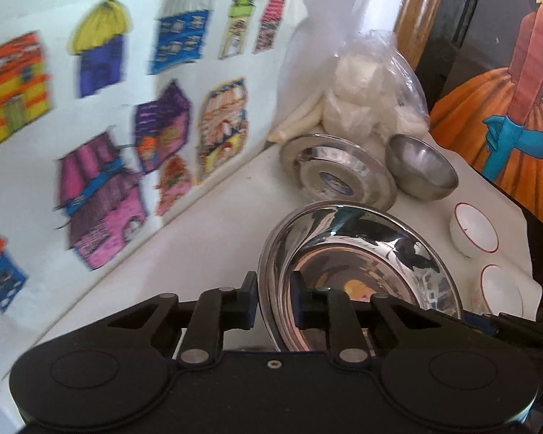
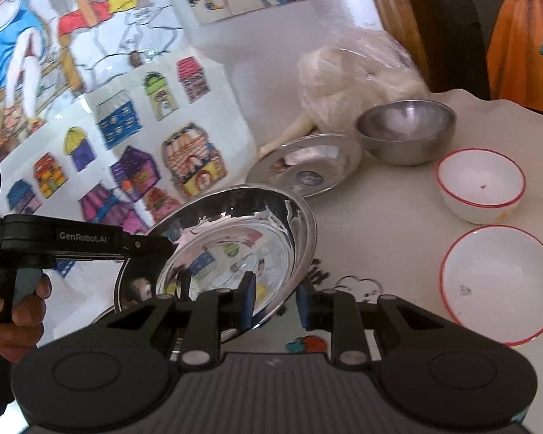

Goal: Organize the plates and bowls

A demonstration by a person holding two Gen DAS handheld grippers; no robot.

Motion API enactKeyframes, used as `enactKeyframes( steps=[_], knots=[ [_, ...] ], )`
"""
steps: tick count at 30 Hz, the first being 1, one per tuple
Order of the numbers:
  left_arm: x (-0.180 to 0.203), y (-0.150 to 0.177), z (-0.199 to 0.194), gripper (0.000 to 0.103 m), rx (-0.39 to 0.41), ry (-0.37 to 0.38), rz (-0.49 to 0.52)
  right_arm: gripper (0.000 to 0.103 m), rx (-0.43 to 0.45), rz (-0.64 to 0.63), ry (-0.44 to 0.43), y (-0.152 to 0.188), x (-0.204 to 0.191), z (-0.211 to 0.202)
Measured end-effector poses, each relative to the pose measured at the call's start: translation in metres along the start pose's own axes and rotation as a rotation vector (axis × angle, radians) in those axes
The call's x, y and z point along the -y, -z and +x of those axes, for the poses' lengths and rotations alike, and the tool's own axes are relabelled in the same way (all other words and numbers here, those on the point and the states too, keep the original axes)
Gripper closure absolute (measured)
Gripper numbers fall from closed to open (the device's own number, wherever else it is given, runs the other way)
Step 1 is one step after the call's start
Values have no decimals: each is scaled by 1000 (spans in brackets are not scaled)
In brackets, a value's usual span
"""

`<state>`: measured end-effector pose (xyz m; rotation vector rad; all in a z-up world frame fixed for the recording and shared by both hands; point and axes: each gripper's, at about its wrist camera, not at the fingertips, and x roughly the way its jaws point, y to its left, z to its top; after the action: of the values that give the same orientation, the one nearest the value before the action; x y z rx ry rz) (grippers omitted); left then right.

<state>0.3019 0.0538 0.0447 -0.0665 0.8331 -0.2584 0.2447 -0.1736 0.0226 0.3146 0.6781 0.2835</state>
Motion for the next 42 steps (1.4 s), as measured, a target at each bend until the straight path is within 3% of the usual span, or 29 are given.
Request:
enactKeyframes(
  steps=[17, 29, 42],
  knots=[
    [-46, 75, -59, 87, 47, -160, -59, 76, -71, -124, -120, 39, -62, -6],
    [-52, 102, -68, 87, 28, -208, -36, 73, -103, -196, -97, 62, -86, -10],
    [-52, 104, -65, 86, 20, -205, -24, 59, -82, -241, -65, 68, -100, -13]
  ],
)
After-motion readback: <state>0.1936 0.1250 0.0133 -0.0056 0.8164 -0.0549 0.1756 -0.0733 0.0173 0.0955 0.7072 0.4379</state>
